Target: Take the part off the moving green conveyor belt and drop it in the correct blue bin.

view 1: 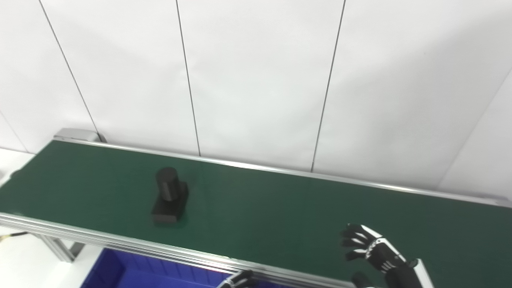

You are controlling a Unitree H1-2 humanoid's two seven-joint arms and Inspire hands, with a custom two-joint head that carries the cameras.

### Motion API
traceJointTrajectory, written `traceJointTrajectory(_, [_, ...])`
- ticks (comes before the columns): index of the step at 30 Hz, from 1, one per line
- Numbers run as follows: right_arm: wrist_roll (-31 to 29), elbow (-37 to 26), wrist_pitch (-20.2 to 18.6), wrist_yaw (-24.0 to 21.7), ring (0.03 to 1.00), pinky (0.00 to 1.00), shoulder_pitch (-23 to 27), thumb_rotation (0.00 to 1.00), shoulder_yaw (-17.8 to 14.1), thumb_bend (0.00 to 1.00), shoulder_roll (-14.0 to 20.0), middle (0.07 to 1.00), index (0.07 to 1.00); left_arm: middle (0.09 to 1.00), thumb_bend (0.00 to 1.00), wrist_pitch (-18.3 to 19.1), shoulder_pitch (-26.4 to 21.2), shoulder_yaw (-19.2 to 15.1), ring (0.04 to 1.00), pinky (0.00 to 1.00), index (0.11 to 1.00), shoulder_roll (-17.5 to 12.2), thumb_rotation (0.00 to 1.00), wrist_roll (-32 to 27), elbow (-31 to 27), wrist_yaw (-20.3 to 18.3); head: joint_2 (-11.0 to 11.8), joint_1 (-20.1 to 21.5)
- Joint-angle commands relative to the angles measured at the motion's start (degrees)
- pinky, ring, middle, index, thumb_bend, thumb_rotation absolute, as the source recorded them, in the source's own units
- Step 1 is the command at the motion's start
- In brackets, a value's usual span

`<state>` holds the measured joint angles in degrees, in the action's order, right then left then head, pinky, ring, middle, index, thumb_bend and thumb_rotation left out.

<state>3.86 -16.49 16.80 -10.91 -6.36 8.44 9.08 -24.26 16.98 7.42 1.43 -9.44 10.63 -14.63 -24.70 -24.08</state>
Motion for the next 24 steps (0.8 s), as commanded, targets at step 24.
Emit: traceJointTrajectory(24, [10.4, -0.8, -18.8, -4.4, 0.806, 0.68, 17.7, 0.4, 5.4, 0.51, -0.1, 0.852, 0.878, 0.792, 0.8, -2.6, -1.8, -1.1, 0.746, 0.69, 0.821, 0.2, 0.53, 0.6, -0.4, -0.4, -0.3, 2.7])
